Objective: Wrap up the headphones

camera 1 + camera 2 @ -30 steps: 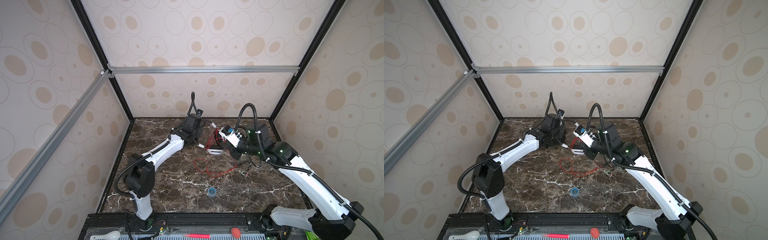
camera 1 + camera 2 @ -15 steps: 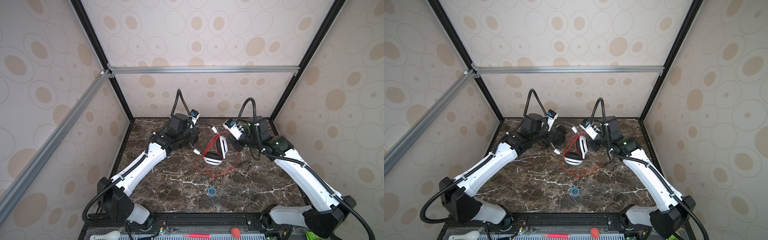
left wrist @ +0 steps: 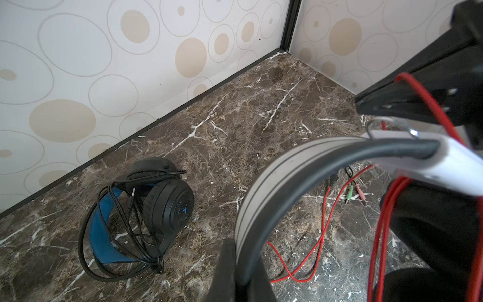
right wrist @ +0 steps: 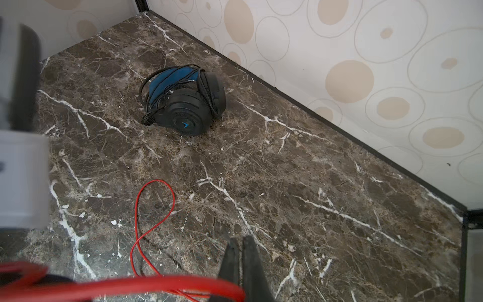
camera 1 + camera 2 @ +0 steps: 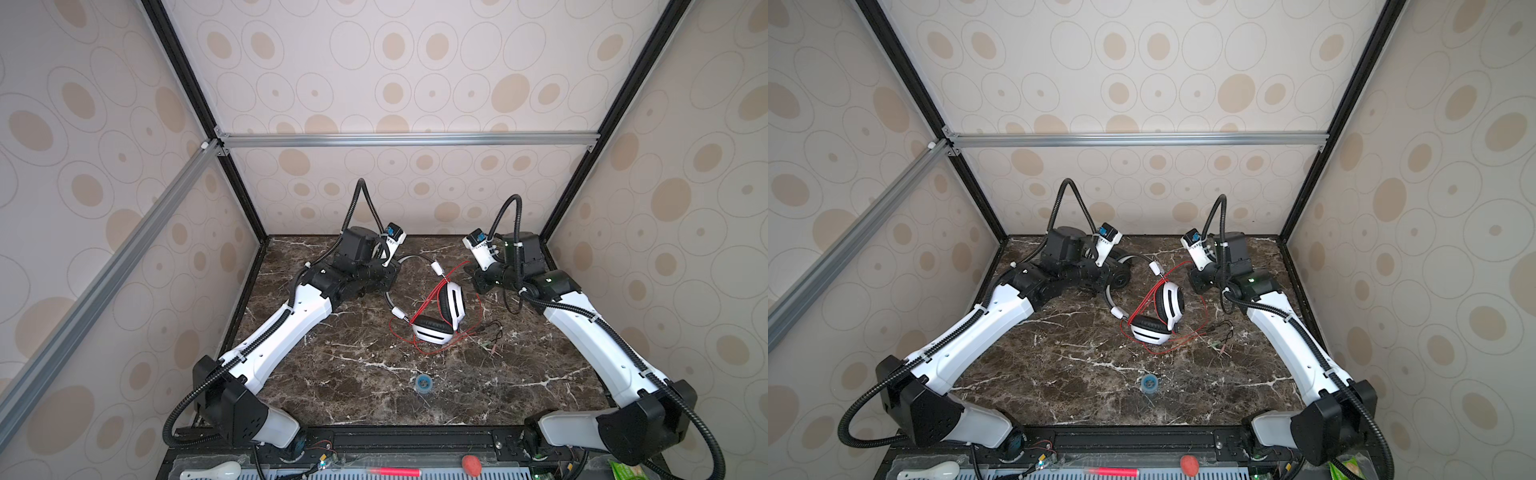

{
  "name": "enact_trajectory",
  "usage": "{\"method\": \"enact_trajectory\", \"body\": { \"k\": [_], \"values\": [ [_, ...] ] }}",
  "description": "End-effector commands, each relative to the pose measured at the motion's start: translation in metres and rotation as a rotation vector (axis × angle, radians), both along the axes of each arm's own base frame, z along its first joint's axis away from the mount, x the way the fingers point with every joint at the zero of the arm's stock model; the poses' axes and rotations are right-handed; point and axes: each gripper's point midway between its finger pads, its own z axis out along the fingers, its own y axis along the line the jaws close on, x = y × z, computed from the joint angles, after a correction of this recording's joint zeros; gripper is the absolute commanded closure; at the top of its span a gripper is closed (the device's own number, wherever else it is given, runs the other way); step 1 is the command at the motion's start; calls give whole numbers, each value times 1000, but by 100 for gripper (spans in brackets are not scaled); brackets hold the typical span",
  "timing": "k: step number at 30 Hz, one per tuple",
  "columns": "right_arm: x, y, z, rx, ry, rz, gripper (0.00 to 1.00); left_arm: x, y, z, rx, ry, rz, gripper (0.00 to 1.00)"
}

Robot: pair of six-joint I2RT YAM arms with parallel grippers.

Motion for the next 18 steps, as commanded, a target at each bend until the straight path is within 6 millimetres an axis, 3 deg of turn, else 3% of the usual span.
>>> {"method": "enact_trajectory", "body": {
  "k": [1,8,12,18],
  "values": [
    [6,4,-2,60,-13,-10,98,-11,-6,77,-166,-102,-33,100],
    [13,8,-5,184,-33,-28,93,-13,-15,129,-275,-153,-68,100],
    [15,10,-1,209,-59,-22,91,-13,-16,137,-279,-165,-78,100],
    [14,12,7,278,-94,-10,76,-15,-20,157,-313,-183,-98,100]
  ]
}}
